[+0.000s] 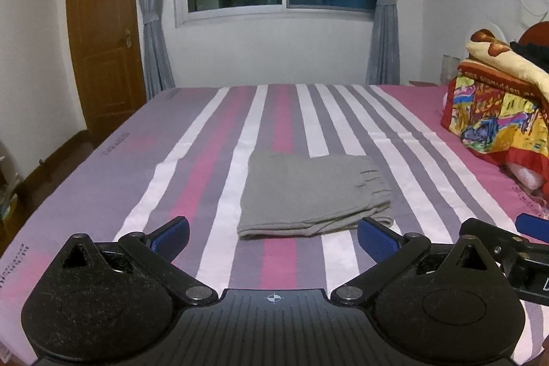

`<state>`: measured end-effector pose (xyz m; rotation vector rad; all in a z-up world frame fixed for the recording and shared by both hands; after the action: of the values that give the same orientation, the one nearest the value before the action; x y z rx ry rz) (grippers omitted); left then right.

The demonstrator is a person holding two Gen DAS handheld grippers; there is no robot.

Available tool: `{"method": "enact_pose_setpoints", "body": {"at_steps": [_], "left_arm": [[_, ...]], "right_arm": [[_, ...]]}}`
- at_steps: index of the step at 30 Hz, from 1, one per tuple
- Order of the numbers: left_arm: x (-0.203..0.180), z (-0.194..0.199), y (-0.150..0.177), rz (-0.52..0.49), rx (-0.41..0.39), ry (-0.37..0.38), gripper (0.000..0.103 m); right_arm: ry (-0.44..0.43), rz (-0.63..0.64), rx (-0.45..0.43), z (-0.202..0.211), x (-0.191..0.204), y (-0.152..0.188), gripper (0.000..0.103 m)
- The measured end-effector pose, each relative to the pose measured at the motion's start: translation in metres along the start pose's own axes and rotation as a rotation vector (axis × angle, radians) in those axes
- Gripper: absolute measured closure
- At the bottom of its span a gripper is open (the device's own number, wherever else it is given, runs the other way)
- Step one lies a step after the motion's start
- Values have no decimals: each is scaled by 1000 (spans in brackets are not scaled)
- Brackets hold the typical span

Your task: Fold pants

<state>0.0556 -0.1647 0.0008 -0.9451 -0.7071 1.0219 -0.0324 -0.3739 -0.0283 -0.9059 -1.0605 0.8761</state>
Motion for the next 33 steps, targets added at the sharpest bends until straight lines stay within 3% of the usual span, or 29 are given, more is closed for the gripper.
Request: {"method": "enact_pose_setpoints", "body": {"at_steps": [33], "left_arm": [[0,-31,8,2,42,-14,0]], "right_arm": [[17,38,16,-19,3,-3,0]]}}
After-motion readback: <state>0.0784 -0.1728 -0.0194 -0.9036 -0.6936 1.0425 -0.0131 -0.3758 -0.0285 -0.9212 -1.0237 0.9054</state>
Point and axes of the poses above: each gripper's, at about its wrist camera, not at the fingertips, and z roughly against the way its jaws point, x to its left, y to its underside, the point moved 9 cm from there along -z, roughly the way its jaws point, and after that the axes turned 5 degrees about -x, right-handed, at the moved point
